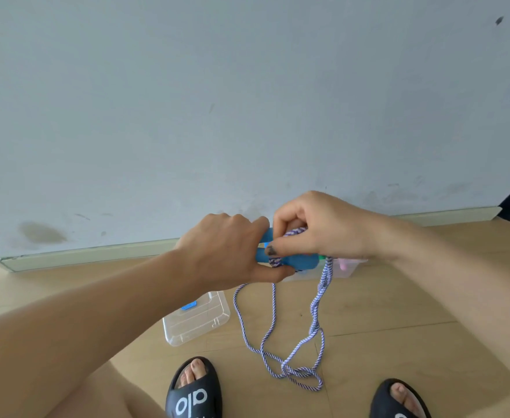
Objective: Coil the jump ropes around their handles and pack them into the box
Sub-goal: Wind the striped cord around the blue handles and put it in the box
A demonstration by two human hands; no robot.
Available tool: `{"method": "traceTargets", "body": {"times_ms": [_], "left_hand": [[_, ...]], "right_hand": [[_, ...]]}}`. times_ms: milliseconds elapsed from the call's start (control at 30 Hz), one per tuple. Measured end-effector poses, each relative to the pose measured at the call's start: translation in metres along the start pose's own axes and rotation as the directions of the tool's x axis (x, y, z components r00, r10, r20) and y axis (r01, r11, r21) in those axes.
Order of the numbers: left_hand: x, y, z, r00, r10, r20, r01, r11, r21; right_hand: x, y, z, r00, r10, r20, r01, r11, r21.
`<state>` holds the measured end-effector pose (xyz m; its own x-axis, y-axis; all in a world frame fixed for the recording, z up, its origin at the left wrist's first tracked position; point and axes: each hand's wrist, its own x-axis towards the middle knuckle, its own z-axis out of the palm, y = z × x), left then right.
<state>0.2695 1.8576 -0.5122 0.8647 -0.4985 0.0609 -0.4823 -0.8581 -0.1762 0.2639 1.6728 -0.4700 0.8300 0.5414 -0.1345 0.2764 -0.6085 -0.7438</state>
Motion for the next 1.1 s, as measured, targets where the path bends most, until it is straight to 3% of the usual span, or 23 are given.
{"method": "traceTargets", "body": {"times_ms": [133, 267, 467, 533, 633, 700, 800, 833, 867, 900, 933, 967, 1033, 1100], "left_hand": [[-0.001, -0.005, -0.006, 0.999, 0.045, -0.001, -0.045, 0.999, -0.025], [-0.007, -0.002, -0.011, 0.993, 0.120, 0.014, -0.119, 0.991, -0.060], [-0.013, 0.005, -0.021, 0.979, 0.194, -0.060, -0.203, 0.948, -0.244], [-0.016, 0.004, -0.025, 0.979, 0.195, -0.049, -0.198, 0.889, -0.413], [-0.016, 0.005, -0.029, 0.988, 0.147, -0.050, -0.145, 0.760, -0.633], [-0.014, 0.004, -0.027, 0.994, 0.105, -0.039, -0.104, 0.735, -0.670], [-0.013, 0.001, -0.022, 0.997, 0.079, -0.023, -0.076, 0.781, -0.620], [-0.011, -0.001, -0.021, 0.997, 0.065, -0.029, -0.069, 0.786, -0.614], [-0.009, -0.002, -0.020, 0.999, 0.031, -0.035, -0.046, 0.783, -0.621], [-0.006, -0.004, -0.019, 0.999, -0.020, -0.031, -0.005, 0.773, -0.634], [-0.002, -0.006, -0.018, 0.997, -0.078, -0.019, 0.047, 0.760, -0.648], [0.002, -0.008, -0.017, 0.991, -0.132, -0.004, 0.097, 0.747, -0.658], [0.011, -0.015, -0.012, 0.975, -0.217, 0.037, 0.189, 0.736, -0.650], [0.016, -0.026, -0.005, 0.955, -0.283, 0.089, 0.277, 0.744, -0.608]], "right_hand": [[0.000, 0.003, -0.008, 1.000, 0.025, 0.006, -0.026, 0.996, 0.082], [0.008, 0.007, -0.011, 0.989, -0.007, -0.145, -0.003, 0.998, -0.067], [0.017, 0.014, -0.003, 0.945, -0.039, -0.324, 0.054, 0.998, 0.038], [0.020, 0.020, 0.003, 0.931, 0.037, -0.362, 0.036, 0.981, 0.193], [0.024, 0.033, 0.018, 0.951, 0.183, -0.248, -0.029, 0.854, 0.519], [0.025, 0.040, 0.030, 0.947, 0.256, -0.194, -0.068, 0.750, 0.658], [0.023, 0.042, 0.042, 0.917, 0.300, -0.265, -0.011, 0.680, 0.733], [0.020, 0.039, 0.042, 0.874, 0.297, -0.385, 0.068, 0.711, 0.700], [0.023, 0.036, 0.039, 0.826, 0.341, -0.450, 0.125, 0.667, 0.735], [0.028, 0.032, 0.038, 0.707, 0.451, -0.545, 0.224, 0.588, 0.777], [0.019, 0.031, 0.047, 0.763, 0.379, -0.524, 0.096, 0.735, 0.671], [0.016, 0.029, 0.056, 0.824, 0.337, -0.455, 0.050, 0.757, 0.652], [0.006, 0.026, 0.068, 0.854, 0.365, -0.370, -0.153, 0.857, 0.492], [-0.008, 0.023, 0.081, 0.879, 0.221, -0.422, -0.141, 0.967, 0.212]]}}
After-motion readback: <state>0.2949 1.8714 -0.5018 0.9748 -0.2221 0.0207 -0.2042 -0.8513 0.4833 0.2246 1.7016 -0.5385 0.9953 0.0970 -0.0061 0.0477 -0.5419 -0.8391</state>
